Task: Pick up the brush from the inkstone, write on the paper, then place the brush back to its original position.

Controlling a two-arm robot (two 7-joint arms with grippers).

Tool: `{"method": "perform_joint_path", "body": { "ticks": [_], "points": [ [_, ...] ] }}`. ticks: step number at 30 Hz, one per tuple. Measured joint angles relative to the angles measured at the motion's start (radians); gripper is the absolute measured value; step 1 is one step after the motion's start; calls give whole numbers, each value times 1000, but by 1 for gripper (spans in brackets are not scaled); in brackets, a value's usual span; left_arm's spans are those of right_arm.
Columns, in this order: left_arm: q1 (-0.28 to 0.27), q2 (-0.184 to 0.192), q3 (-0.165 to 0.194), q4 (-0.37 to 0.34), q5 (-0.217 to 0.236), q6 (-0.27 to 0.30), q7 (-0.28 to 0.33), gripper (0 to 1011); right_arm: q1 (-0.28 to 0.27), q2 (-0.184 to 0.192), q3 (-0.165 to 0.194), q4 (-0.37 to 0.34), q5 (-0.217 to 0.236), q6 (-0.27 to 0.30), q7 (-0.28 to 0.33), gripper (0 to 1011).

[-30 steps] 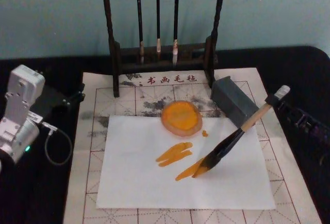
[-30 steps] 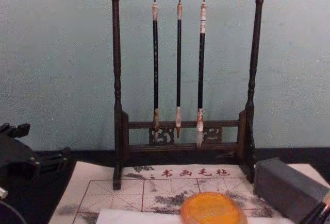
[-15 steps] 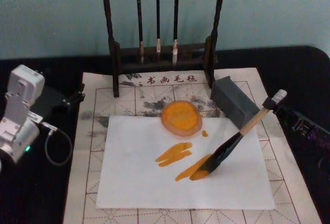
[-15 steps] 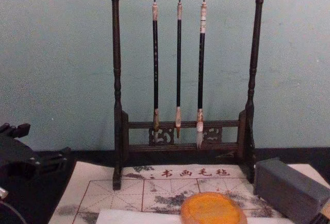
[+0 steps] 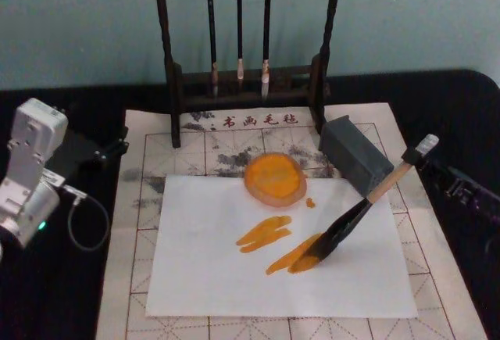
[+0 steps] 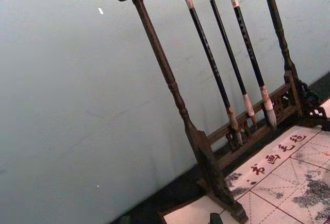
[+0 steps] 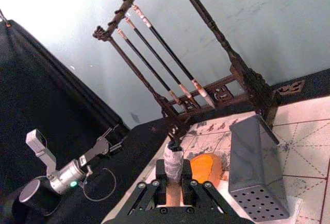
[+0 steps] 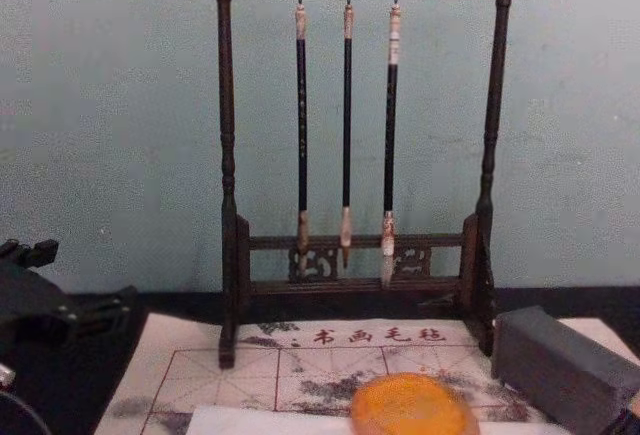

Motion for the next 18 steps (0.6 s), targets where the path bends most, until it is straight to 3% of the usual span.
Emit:
{"method": "perform_joint_path", "body": {
  "ticks": [18],
  "points": [
    [0,0,0,0,0,0,0,1001,-14,-1,28,8,0,-11,-12,183]
  ]
}}
